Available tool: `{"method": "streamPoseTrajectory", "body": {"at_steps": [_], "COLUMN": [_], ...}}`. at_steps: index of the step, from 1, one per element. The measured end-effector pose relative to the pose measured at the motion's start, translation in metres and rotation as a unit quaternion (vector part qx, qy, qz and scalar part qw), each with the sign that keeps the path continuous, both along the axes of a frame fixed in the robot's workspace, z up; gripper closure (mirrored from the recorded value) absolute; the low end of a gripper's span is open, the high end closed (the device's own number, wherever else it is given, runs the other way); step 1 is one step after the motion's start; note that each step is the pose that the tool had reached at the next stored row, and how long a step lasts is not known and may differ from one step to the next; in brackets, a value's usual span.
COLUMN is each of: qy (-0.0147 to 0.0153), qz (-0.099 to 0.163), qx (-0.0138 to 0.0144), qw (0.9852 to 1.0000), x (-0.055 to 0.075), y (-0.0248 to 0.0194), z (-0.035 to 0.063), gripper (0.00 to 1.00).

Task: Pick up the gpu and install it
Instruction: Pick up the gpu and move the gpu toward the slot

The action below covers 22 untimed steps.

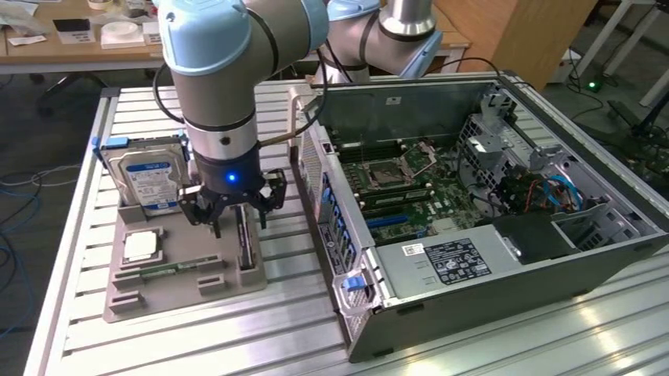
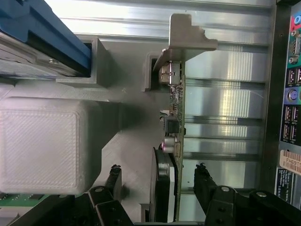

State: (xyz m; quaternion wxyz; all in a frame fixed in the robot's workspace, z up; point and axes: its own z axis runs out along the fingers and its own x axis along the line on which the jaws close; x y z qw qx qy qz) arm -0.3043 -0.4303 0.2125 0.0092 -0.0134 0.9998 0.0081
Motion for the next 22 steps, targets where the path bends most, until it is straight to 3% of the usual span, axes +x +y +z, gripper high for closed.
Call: {"method": "streamPoseTrajectory", "body": {"at_steps": [4,5,7,8,12,13,22], "qy": [0.0,-0.0001,0.0001,0.0001,-0.0001,0.0,0.0001], "qz": [0.0,0.0,0.0,0.0,0.0,-0.001,-0.017], "qx": [0.0,0.0,-0.0002,-0.0003,-0.0006,-0.0009,-0.0031], "qw": [1.0,1.0,1.0,1.0,1.0,1.0,0.9999], "x": [0.0,-0.0001,-0.0001,0.0,0.0003,0.0003,0.0004], "y": [0.0,0.0,-0.0002,-0.0002,-0.0003,-0.0003,-0.0007], "z": [0.0,-0.0001,-0.0002,-0.0003,-0.0012,-0.0013,-0.003], "gripper": [0.29,0.35,0.35,0.42,0.44,0.51,0.51]}}
